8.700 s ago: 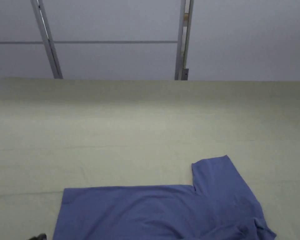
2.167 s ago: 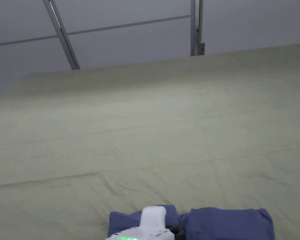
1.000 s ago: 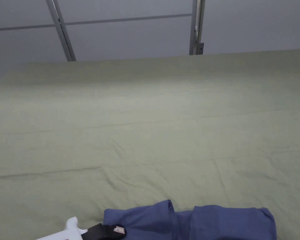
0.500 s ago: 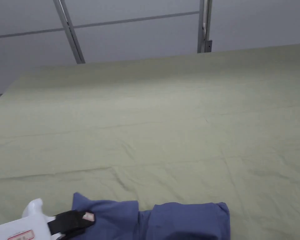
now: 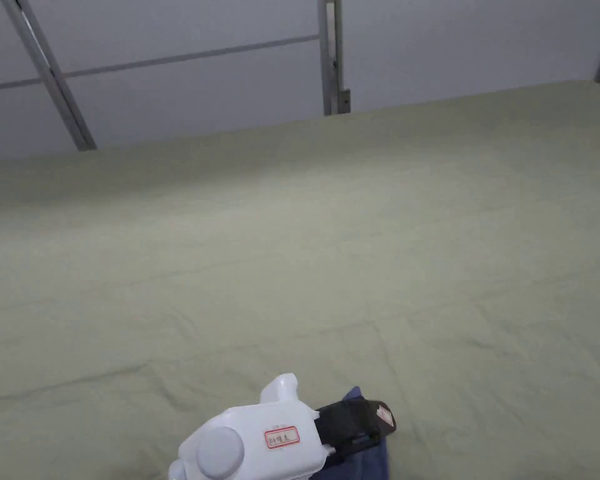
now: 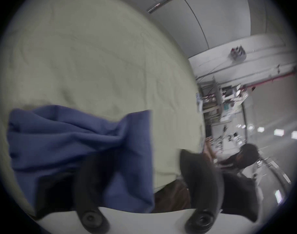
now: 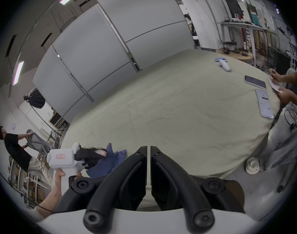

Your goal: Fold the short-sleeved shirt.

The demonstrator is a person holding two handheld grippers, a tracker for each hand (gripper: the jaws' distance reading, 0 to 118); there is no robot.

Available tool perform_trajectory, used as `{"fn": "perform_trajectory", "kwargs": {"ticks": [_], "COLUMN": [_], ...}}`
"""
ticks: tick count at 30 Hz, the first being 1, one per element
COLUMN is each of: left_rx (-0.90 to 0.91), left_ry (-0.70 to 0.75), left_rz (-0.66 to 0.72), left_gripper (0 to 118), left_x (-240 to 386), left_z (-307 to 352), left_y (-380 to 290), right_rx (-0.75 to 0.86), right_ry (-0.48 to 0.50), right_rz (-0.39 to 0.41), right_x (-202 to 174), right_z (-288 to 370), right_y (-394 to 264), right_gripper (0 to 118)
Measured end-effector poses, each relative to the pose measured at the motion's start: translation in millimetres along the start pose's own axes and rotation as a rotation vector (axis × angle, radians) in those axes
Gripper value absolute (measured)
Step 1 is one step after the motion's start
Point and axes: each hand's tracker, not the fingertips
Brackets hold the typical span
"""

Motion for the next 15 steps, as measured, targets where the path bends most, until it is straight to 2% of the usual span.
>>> {"fn": "perform_trajectory", "kwargs": {"ticks": [1,3,5,7,8,9,10,12,15], "left_rx": [0.040,0.058,0.133,0.214,0.217,0.216,0.202,0.109,-0.030], "left_ry": [-0.085,-0.158,-0.095,0.081,0.161,0.239,0.279,0.231,0.218], "left_rz": [0.019,-0.016,-0.148,-0.339,-0.418,-0.494,-0.548,-0.600,-0.600], "left_gripper": [101,101,94,68,47,34,28,28,28], "left_x": [4,12,21,33,35,36,40,36,30], "left_z": [9,30,53,75,77,77,73,57,11], "left_y": [-1,0,0,-4,-8,-15,-22,-38,-62], "right_rx": [0.000,-0.004,-0.011,-0.017,-0.019,-0.023,-0.026,-0.034,-0.051], "right_ry": [-0.016,-0.034,-0.042,-0.047,-0.045,-0.035,-0.025,-0.015,0.010], "right_rz": [-0.002,-0.010,-0.028,-0.047,-0.056,-0.066,-0.071,-0.071,-0.060], "right_x": [5,12,16,18,18,17,16,12,4], "right_z": [2,2,-1,-5,-8,-10,-13,-18,-21], "right_y": [-1,-2,-3,-5,-5,-6,-7,-10,-12], "right_gripper": [5,5,6,5,5,5,5,5,6]}}
